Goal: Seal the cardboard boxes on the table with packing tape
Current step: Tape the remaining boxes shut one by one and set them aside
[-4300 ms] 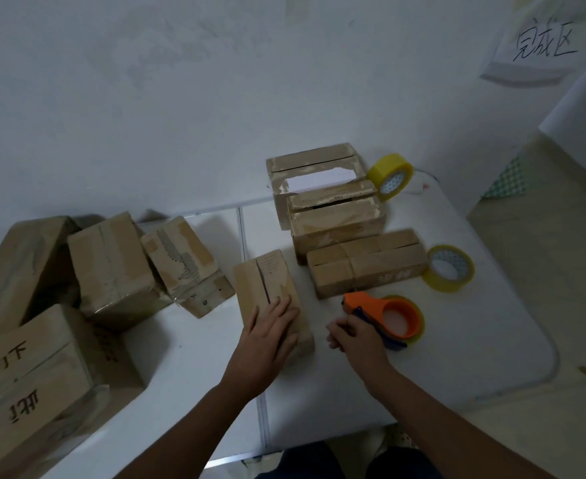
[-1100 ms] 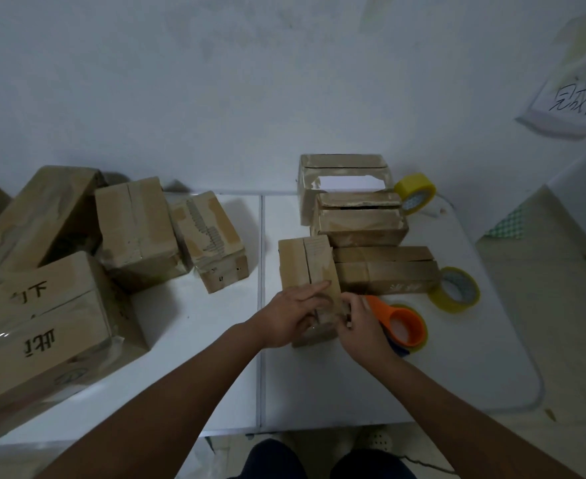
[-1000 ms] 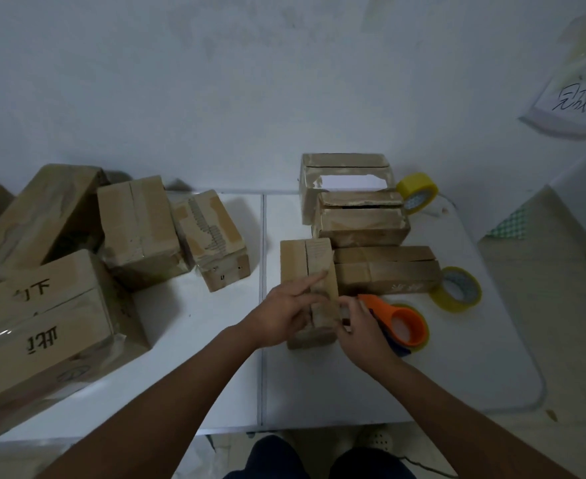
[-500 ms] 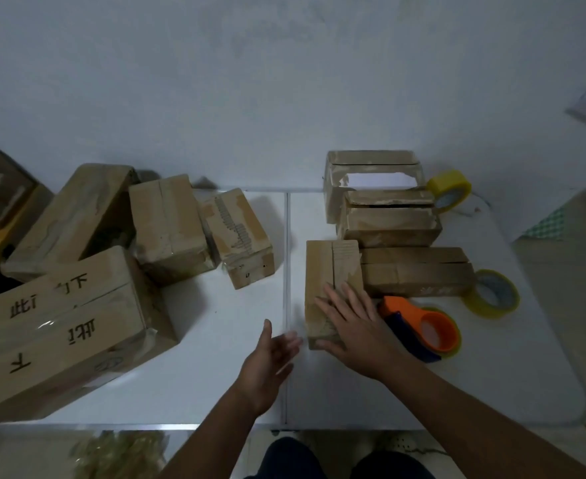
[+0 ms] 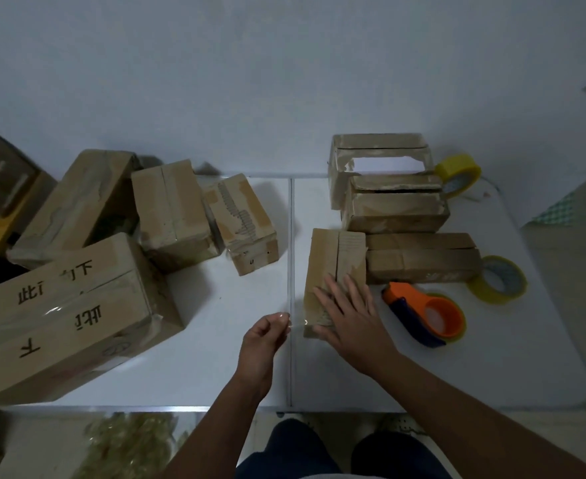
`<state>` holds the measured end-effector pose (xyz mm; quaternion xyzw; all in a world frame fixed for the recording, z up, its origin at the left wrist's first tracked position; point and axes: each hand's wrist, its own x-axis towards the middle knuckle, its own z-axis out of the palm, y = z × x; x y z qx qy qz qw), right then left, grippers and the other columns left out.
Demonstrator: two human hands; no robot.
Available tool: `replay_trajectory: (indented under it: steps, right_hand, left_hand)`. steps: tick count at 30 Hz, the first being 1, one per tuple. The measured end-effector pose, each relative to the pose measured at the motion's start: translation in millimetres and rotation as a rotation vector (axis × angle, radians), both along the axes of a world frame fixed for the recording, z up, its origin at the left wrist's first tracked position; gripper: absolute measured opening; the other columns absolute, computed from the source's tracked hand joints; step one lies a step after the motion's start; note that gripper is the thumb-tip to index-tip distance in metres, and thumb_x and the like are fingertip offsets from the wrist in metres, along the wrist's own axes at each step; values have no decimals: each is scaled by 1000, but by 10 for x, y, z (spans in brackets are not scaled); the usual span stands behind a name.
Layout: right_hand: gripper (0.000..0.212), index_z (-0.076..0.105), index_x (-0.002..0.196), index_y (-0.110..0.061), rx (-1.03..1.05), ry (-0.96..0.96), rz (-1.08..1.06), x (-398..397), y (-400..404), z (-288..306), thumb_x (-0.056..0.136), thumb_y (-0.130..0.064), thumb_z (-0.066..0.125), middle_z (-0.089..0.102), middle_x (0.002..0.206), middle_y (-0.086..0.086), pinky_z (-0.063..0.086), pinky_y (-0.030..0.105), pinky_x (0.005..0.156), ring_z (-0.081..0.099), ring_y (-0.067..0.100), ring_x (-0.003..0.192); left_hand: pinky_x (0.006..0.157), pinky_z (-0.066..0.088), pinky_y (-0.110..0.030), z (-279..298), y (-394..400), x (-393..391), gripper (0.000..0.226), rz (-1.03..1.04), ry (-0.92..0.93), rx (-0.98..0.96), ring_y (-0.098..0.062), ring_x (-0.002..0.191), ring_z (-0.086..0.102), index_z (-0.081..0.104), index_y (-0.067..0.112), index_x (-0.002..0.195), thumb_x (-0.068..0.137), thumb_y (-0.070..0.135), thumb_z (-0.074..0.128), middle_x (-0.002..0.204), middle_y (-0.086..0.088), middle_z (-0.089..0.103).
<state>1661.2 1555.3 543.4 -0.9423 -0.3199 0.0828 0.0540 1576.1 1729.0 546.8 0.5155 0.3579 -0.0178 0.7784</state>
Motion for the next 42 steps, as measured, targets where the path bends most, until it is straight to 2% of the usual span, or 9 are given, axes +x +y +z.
replay_trajectory:
  steps: [6,11,20,24,27,31,35,39,42]
  right_hand:
    - [75,14,155,-25,-36,-10,14,-19,-11,-44,93,-65,28,7,163,0,4,52,118,4,29,150]
    - [76,16,155,-24,-54,-11,16,-19,-3,-46,91,-63,28,10,163,3,6,54,117,8,32,149]
    - [74,23,153,-20,-46,2,14,-44,19,20,89,-57,30,18,161,8,14,58,115,15,37,147]
    - [88,22,153,-19,-14,-4,13,-57,32,12,79,-34,66,17,161,9,10,58,115,14,38,147]
    - [101,20,153,-18,-29,5,-3,-66,48,41,69,-24,76,16,161,10,7,57,114,14,39,147]
    - [101,17,154,-19,-57,2,-9,-66,55,68,71,-23,74,13,162,10,4,55,115,11,38,148]
    - [101,21,153,-20,-76,7,-5,-64,41,80,69,-24,76,17,161,9,8,55,114,16,38,147]
    - [100,19,154,-20,-56,-1,-7,-62,45,89,71,-23,74,15,162,8,9,55,115,14,37,147]
    - [104,14,155,-20,-67,22,-6,-62,50,88,70,-18,73,8,163,8,4,56,115,7,38,148]
  left_hand:
    - [87,48,-26,-87,-56,79,9,3,-11,139,-14,92,64,73,10,95,93,16,66,91,-2,72]
    - [92,50,-28,-164,-106,239,15,-72,-31,135,-18,95,65,72,4,98,93,17,66,100,-12,72]
    - [83,52,-26,-298,-316,245,16,-25,12,67,-21,104,64,67,12,109,101,16,54,108,-4,71]
    - [77,53,-18,-315,-390,231,21,-51,41,126,-16,108,62,60,21,121,104,25,48,118,3,65]
    - [74,52,-15,-304,-431,259,21,-48,41,139,-13,108,59,54,23,124,104,26,49,120,7,60]
    - [82,49,-28,-335,-312,463,12,-129,169,208,-22,108,57,57,19,113,101,20,54,124,-6,60]
    - [89,42,-31,-145,-153,423,30,-82,306,438,-21,111,53,54,10,129,104,27,47,124,-4,56]
    - [101,47,-35,115,-117,196,29,-237,183,428,-14,110,62,68,17,118,105,19,43,121,0,69]
    - [100,44,-26,258,-258,166,42,-418,88,493,-13,119,57,62,19,131,100,0,42,127,5,64]
